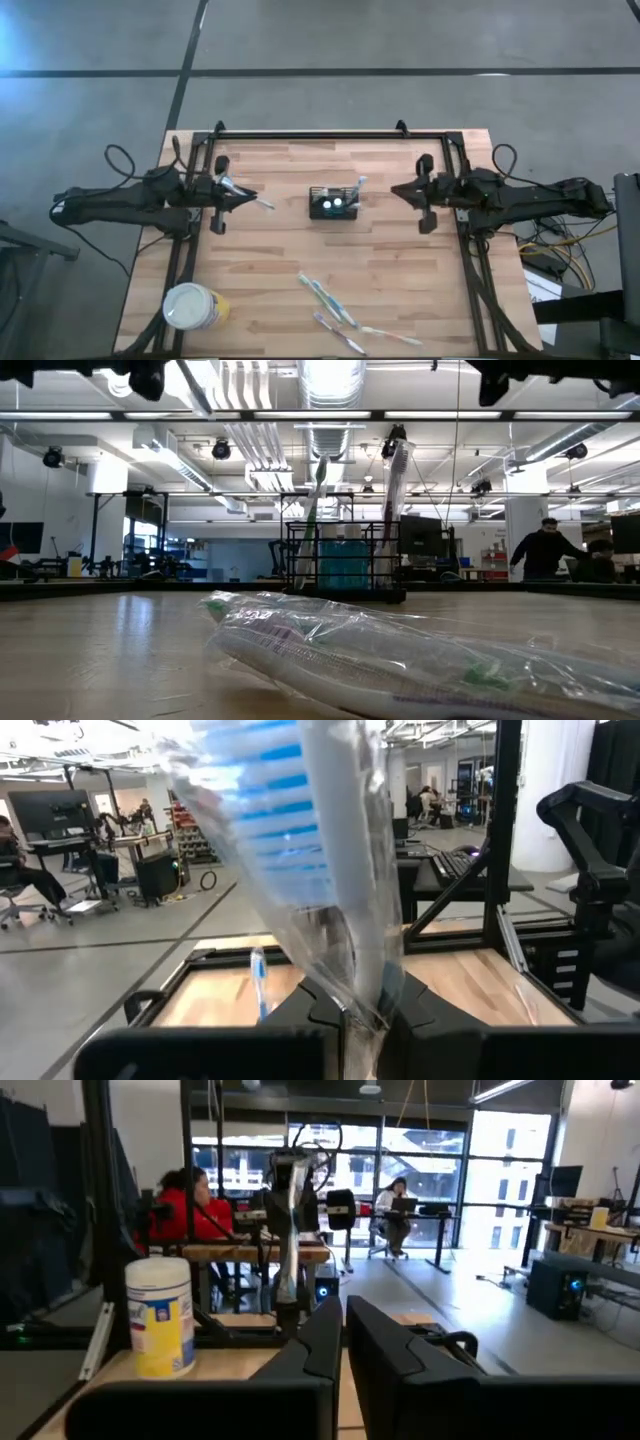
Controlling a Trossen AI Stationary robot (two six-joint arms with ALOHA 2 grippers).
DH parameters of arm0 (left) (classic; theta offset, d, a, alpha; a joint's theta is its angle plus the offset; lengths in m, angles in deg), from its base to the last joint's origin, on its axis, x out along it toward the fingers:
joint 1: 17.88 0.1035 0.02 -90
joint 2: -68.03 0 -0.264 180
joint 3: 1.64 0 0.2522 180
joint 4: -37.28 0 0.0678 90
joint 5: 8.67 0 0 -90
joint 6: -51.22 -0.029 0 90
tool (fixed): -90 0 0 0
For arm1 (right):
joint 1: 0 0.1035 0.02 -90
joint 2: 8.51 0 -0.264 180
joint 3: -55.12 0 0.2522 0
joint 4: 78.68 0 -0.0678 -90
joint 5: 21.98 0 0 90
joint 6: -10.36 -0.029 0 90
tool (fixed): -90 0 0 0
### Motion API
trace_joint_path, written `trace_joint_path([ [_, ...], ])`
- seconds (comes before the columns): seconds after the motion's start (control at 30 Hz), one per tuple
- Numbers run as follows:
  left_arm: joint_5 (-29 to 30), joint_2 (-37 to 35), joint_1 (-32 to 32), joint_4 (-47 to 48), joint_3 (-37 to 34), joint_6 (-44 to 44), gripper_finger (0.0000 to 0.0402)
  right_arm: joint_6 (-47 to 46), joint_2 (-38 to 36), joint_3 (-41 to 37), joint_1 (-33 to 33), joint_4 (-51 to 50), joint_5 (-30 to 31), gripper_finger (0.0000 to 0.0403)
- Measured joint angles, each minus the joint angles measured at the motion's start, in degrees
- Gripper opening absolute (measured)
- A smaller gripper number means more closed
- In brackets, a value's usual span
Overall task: Pick & Place toothbrushing station
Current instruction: Put the left blue toothbrush into the wire organizer
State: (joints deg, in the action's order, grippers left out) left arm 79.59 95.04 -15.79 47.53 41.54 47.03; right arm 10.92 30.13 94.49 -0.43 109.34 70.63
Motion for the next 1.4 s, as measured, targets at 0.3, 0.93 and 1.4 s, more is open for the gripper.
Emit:
trace_joint_path([
  [0.3,2.12,-9.25,0.02,-1.98,-9.48,2.57,0.0021,-1.03,-12.99,-11.61,0.07,0.11,-0.02,0.0013],
  [0.93,4.55,-26.75,0.04,-1.46,-21.49,6.71,0.0021,-1.95,-31.33,-24.26,0.05,1.81,0.00,0.0012],
  [1.4,4.07,-27.00,0.04,-3.58,-26.75,4.18,0.0021,-1.77,-33.61,-25.09,0.05,-2.50,-0.01,0.0012],
])
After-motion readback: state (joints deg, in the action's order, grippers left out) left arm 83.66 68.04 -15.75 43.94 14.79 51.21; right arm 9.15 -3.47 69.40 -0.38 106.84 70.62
